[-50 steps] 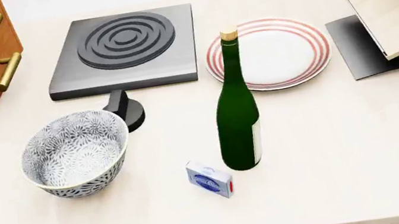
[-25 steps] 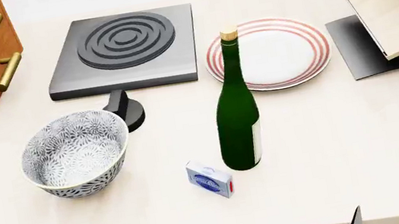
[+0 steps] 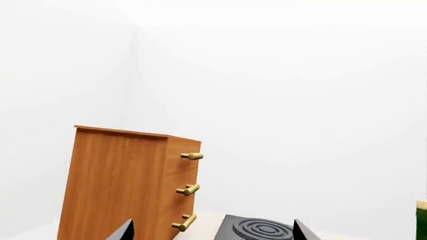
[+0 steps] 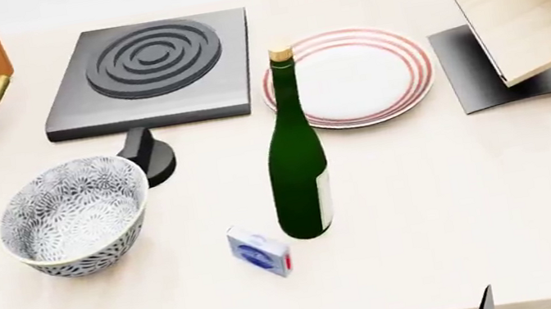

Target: Pick up the akita bowl and put it on the plate.

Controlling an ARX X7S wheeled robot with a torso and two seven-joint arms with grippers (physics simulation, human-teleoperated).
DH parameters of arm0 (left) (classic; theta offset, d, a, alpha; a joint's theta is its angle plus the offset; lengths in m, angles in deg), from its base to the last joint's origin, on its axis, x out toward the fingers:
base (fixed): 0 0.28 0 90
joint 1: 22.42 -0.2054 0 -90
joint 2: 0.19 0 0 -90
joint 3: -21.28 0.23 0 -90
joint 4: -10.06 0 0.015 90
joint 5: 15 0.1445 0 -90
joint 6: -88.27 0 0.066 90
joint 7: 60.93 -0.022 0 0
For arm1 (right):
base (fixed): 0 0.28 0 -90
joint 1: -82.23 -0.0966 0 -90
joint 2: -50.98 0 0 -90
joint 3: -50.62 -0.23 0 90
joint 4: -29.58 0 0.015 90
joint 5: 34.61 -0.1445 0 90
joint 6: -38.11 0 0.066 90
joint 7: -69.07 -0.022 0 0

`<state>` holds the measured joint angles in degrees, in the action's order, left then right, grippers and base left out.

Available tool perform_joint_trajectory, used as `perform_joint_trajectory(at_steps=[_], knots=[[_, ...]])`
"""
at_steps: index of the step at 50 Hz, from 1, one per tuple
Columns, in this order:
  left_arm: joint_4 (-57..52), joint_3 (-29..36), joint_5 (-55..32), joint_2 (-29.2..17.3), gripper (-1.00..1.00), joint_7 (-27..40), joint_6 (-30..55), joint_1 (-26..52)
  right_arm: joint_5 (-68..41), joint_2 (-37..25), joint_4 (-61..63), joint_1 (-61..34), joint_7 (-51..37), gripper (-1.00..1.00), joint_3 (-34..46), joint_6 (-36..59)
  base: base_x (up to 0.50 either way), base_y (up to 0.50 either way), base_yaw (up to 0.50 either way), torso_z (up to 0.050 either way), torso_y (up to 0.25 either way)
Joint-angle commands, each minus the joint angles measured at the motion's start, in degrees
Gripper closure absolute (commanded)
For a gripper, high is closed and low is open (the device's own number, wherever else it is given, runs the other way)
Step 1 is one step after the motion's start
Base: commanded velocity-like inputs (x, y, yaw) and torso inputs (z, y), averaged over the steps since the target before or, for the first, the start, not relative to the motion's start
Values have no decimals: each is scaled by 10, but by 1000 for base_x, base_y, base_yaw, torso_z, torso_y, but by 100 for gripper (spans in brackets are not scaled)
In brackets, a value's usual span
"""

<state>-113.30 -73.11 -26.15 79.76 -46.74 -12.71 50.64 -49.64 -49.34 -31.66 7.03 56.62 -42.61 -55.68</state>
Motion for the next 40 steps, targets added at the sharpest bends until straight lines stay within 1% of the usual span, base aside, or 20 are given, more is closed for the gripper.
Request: perform_joint_trajectory(at_steps=[1, 40], knots=[[0, 2, -2, -5, -100, 6, -3, -1, -7, -6, -2, -1, -2, -100, 4, 1, 0, -250, 0, 0, 0], [3, 13, -5, -18, -100, 23, -4, 0, -18, -20, -4, -1, -13, -100, 14, -3, 0, -252, 0, 0, 0]])
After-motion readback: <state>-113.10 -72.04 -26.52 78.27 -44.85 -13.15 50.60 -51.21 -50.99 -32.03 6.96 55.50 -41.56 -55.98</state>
